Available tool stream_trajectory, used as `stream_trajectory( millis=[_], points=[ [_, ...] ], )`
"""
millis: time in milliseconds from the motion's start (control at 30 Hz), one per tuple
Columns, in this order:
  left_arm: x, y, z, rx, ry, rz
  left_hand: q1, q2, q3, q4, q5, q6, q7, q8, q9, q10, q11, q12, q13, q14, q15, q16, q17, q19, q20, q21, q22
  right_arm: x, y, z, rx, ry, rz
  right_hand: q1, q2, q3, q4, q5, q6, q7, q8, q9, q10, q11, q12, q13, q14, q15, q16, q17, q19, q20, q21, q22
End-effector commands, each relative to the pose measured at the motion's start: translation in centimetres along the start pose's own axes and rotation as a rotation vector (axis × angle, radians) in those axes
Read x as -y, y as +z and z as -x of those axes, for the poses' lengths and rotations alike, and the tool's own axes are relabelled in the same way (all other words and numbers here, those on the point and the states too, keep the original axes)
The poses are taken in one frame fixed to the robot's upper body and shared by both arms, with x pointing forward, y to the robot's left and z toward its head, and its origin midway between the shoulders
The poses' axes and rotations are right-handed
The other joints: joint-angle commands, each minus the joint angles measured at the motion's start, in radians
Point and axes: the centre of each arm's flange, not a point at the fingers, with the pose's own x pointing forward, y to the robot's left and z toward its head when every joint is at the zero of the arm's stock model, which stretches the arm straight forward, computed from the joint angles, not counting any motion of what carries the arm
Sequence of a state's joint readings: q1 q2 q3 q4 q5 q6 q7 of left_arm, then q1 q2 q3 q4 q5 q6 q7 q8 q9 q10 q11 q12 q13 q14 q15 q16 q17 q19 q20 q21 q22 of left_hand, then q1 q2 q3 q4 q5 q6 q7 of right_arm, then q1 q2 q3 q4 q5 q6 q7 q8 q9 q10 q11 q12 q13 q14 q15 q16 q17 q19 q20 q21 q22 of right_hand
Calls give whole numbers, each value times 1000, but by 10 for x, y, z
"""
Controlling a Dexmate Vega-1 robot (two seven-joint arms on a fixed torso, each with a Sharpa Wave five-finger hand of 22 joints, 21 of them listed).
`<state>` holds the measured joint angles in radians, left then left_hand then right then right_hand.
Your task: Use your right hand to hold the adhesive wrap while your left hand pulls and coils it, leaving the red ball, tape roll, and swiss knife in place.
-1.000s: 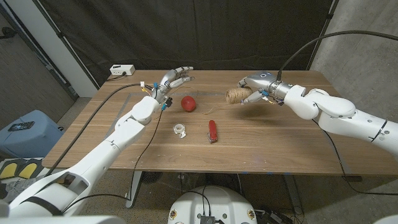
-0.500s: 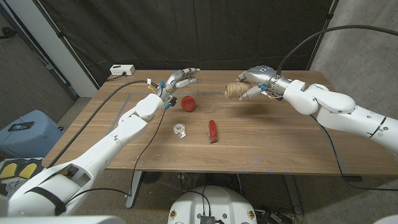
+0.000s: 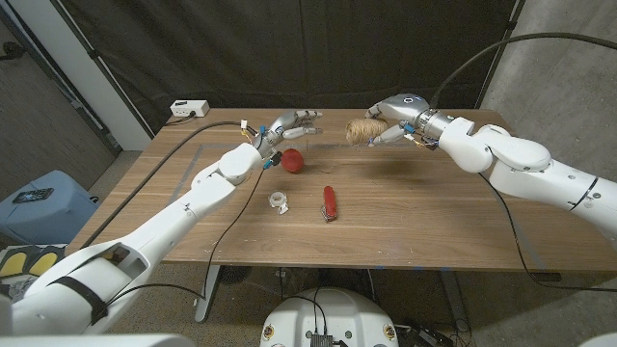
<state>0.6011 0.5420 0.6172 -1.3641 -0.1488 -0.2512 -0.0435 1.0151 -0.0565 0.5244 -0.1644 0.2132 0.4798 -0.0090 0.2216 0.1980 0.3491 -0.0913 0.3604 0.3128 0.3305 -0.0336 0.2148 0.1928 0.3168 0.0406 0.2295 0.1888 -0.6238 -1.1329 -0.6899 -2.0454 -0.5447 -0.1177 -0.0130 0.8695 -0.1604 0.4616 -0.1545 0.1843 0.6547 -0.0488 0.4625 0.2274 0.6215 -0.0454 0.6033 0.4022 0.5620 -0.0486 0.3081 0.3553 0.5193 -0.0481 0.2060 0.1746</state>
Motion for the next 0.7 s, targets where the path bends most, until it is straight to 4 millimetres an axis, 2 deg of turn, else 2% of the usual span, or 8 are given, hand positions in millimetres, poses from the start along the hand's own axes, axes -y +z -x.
stream_trajectory(
  millis=[33, 700],
  points=[
    [13, -1, -10, -6, -37, -30, 23, -3, -23, 0, -12, 66, -29, 21, 2, 54, -37, 25, 12, 56, -32, 19, 3, 31, -9, 14, 3, 12, 2, -4, 4, -36, -8, 43, 44, -3, -2, 7, 58, -47, 5, 4, 86, -76, 5, 4, 12, -152, 10, 5, 9, -17, 1, 4],
    [30, 5, -31, 4, -87, -58, 27, 0, -45, 6, -17, 68, -19, 13, 1, 51, -32, 21, 19, 47, -24, 14, 5, 23, -9, 9, 4, 27, 7, -9, 15, -77, -1, 50, 52, -8, -2, 5, 68, -47, 8, 5, 102, -77, 9, 3, 25, -156, 17, 15, 18, -14, 4, 4]
  ],
)
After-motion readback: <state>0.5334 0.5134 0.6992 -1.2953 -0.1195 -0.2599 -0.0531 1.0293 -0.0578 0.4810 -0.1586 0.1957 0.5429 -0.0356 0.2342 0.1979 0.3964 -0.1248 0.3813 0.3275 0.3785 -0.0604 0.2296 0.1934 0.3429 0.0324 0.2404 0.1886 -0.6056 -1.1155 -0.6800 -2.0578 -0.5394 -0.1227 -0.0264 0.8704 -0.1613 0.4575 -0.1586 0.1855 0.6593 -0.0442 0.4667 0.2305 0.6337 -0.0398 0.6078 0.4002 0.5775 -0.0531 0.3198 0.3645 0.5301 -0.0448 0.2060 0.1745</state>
